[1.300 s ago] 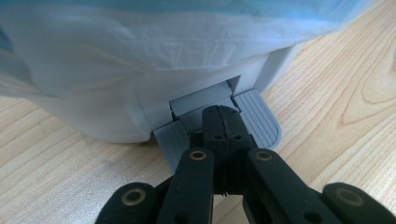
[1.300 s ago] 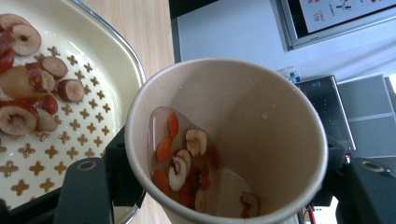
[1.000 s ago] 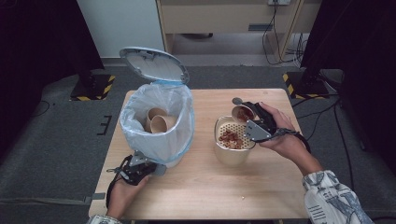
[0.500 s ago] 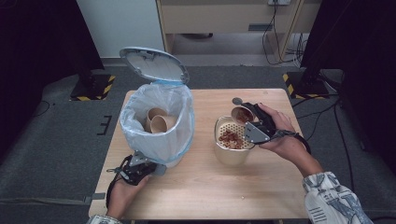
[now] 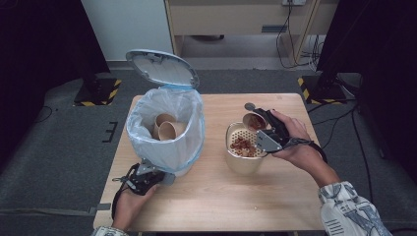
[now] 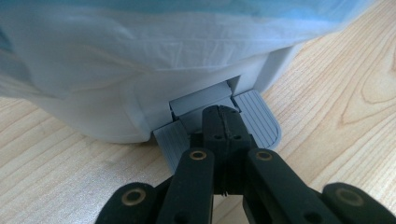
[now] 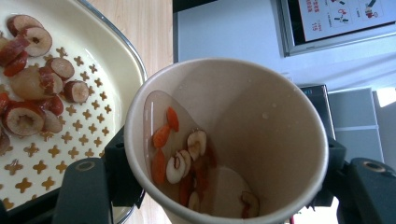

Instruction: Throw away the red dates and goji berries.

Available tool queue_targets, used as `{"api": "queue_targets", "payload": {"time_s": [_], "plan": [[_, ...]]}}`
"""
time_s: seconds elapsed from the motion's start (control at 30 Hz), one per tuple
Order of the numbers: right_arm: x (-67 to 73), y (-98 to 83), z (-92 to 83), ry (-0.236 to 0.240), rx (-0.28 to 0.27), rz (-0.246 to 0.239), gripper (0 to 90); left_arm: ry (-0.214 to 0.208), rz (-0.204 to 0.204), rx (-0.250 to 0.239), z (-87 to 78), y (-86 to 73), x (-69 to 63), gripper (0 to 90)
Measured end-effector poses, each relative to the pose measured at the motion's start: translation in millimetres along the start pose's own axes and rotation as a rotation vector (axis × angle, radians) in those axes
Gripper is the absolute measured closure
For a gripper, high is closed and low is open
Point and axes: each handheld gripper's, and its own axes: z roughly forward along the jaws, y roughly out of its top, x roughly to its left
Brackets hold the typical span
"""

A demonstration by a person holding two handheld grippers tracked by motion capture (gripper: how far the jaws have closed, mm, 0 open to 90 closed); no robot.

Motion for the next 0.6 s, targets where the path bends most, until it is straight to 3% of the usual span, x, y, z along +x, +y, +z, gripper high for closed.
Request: {"api": "queue_targets", "payload": {"time_s": [0.6], "plan": [[2.0, 4.5, 4.2, -0.001, 0.057, -0.15, 31.2, -0.005, 0.006, 0.0, 0.2, 0.2, 0.6, 90.0]]}}
